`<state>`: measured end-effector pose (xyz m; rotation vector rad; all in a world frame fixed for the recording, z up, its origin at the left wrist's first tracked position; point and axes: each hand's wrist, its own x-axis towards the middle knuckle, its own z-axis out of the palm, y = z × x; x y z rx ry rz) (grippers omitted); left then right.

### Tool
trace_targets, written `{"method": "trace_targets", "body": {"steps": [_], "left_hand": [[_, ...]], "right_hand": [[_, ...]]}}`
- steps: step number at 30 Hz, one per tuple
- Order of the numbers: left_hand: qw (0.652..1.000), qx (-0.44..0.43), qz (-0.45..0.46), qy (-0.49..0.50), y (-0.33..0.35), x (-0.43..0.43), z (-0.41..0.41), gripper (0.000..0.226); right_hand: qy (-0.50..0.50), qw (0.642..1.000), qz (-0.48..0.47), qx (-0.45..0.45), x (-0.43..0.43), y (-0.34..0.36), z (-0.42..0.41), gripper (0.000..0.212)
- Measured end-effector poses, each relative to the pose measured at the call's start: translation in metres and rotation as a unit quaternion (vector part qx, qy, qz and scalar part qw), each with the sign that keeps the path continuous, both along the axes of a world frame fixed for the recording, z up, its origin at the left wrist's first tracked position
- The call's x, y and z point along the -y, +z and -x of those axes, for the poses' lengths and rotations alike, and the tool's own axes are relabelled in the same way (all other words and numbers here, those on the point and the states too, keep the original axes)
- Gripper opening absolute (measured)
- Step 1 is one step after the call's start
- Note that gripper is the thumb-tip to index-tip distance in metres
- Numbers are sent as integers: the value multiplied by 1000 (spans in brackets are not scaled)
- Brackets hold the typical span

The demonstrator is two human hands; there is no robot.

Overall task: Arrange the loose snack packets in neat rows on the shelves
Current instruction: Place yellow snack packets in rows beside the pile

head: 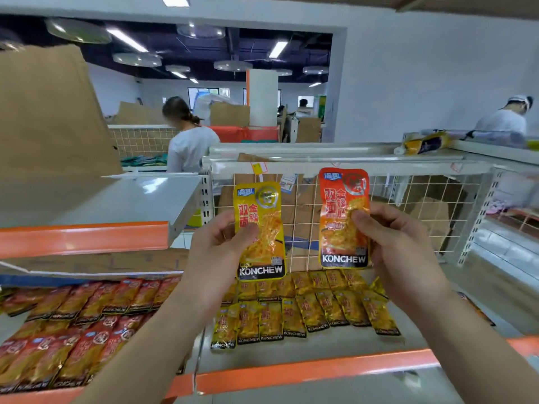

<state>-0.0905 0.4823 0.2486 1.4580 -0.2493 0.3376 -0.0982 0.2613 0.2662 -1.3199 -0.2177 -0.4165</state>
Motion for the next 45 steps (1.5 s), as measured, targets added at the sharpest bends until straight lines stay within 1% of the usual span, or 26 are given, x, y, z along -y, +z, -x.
{"method": "trace_targets", "body": {"steps": [2,6,9,15,19,23,25,28,32,34,37,41,43,45], "left_hand": [[1000,2,-12,-1,-3,-2,-3,23],[997,19,-66,-21,-7,-1,-12,21],[994,25,-105,-34,-10,4,-27,19],[993,11,-90,-74,-25,24,-46,20],[994,-28,-67,-81,-51,42,-52,21],[990,-77,-61,-101,-72,63,-54,16],[988,-101,-66,-96,-79,73,-60,15],[986,-117,-77,-89,-89,87,-70,17],[981,-126,-107,-100,-108,111,-85,4],[978,-159,-96,-89,-119,125,-94,3],[974,-198,-84,-65,-135,150,-108,6],[965,-241,-102,-29,-164,183,-127,8],[958,-263,-110,-22,-183,198,-136,8],[952,-272,-143,-11,-202,211,-145,10]], "right_hand": [[-10,1000,13,5,0,-3,0,29],[-40,998,38,5,-1,-15,1,17],[-71,995,70,-15,4,-27,0,20],[-135,989,43,-51,23,-38,3,17],[-174,981,60,-68,37,-59,10,13],[-193,974,70,-92,52,-79,11,13],[-198,973,75,-98,60,-86,6,17],[-199,969,73,-124,75,-100,-9,13],[-176,970,55,-161,96,-121,-36,15],[-164,968,55,-180,106,-130,-49,17],[-155,963,75,-205,128,-149,-69,13],[-165,950,127,-233,160,-172,-91,14],[-160,947,130,-245,177,-184,-102,11],[-154,945,131,-258,192,-194,-112,9]]}}
